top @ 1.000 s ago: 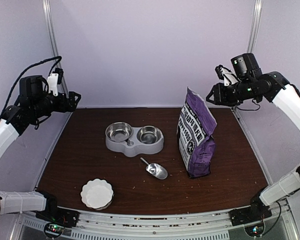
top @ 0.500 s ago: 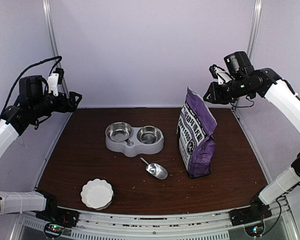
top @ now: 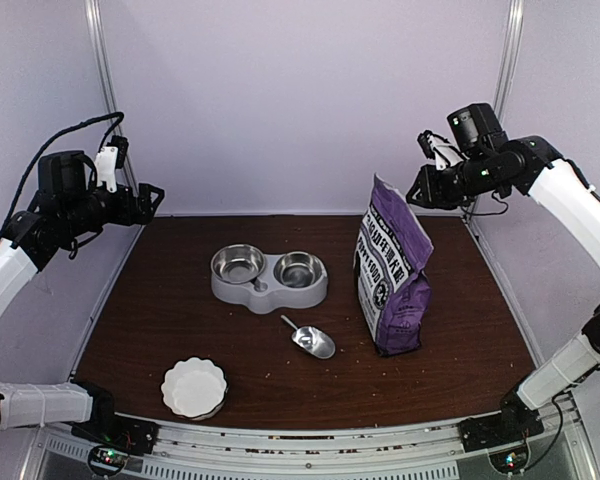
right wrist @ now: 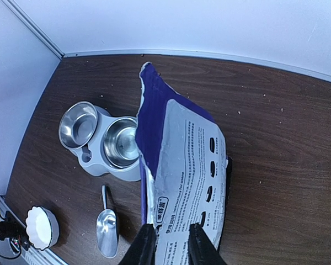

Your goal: Serve the pet food

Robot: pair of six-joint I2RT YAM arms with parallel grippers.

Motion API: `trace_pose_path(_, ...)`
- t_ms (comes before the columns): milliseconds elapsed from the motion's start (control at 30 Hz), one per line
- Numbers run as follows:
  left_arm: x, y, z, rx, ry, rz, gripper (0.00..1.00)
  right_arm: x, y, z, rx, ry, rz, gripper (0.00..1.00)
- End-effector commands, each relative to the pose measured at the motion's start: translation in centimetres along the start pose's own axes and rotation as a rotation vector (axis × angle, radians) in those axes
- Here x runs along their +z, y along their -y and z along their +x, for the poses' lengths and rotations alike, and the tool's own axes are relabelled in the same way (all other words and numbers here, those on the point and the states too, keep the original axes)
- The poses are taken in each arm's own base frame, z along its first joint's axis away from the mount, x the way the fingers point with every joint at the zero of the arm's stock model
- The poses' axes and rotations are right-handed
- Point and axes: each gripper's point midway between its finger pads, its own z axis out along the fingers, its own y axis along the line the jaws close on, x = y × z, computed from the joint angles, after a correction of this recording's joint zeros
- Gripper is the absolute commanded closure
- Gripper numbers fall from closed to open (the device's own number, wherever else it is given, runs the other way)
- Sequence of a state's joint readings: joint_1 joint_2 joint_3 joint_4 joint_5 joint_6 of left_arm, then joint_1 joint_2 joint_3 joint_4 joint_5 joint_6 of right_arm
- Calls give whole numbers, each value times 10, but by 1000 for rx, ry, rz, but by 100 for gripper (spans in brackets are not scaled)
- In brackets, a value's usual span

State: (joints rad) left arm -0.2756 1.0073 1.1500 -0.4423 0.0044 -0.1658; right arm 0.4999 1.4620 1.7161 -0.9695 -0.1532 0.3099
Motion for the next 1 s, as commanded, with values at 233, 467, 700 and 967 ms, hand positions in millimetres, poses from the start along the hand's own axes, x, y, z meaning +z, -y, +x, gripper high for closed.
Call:
trace_pose_path(233,2,1,-6,10,28,9,2,3,-5,10,-13,-34,-20,79)
trace_pose_path(467,2,1,-6,9,29,11,2,1,-12,15,-6,-43,-59,78)
trace_pose_path(700,3,2,-5,8,26,15,2,-8,-16,13,3,-23,-72,73)
trace_pose_path(967,1,2,-7,7,31,17,2,-28,-21,2,19,35,-92,68)
